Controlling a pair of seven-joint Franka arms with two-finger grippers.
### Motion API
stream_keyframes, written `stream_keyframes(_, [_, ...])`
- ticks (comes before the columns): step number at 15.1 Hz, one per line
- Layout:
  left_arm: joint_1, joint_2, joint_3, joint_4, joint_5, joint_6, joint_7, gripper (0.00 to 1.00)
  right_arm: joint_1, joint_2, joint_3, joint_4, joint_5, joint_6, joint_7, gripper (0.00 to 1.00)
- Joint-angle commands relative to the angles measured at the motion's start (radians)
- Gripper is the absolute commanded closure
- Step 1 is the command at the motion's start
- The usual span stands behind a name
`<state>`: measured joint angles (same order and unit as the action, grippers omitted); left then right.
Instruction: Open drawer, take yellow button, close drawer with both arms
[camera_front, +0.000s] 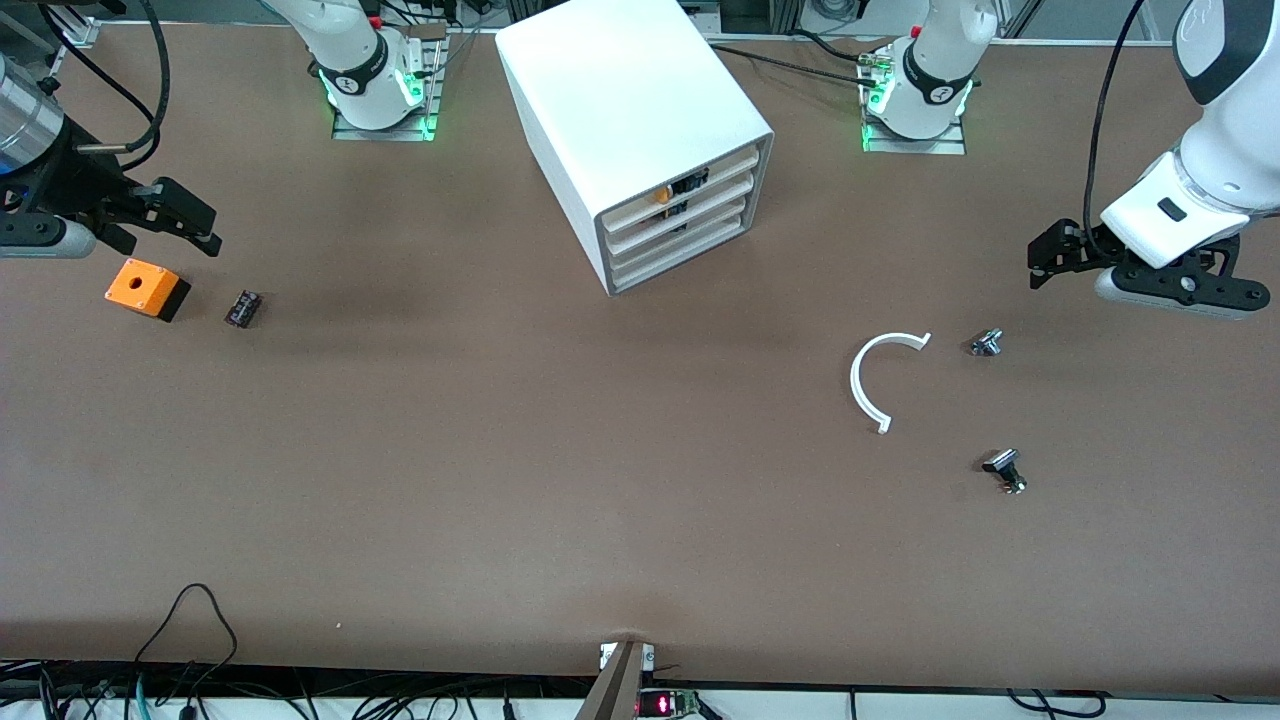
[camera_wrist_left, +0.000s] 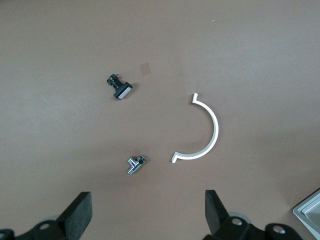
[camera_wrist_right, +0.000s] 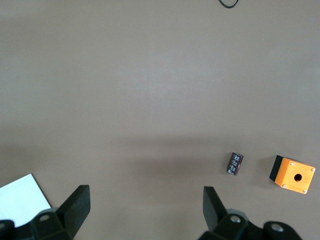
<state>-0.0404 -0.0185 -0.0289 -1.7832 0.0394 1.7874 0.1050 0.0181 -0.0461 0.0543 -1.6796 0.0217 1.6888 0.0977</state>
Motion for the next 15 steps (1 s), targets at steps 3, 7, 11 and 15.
stream_keyframes(3, [-0.009, 0.012, 0.003, 0.031, 0.016, -0.025, 0.012, 0.01, 0.002, 0.02, -0.005, 0.026, 0.003, -0.001, -0.015, 0.0])
stream_keyframes(7, [-0.01, 0.012, 0.003, 0.031, 0.016, -0.025, 0.012, 0.01, 0.002, 0.02, -0.007, 0.021, 0.009, 0.002, -0.02, 0.0])
stream_keyframes(11, [-0.01, 0.012, 0.003, 0.031, 0.017, -0.025, 0.012, 0.01, 0.0, 0.041, -0.005, 0.006, 0.014, -0.003, -0.035, 0.0])
stream_keyframes(15, [-0.013, 0.012, 0.001, 0.033, 0.017, -0.025, 0.012, 0.01, 0.006, 0.114, -0.004, 0.003, 0.012, -0.009, -0.042, 0.0])
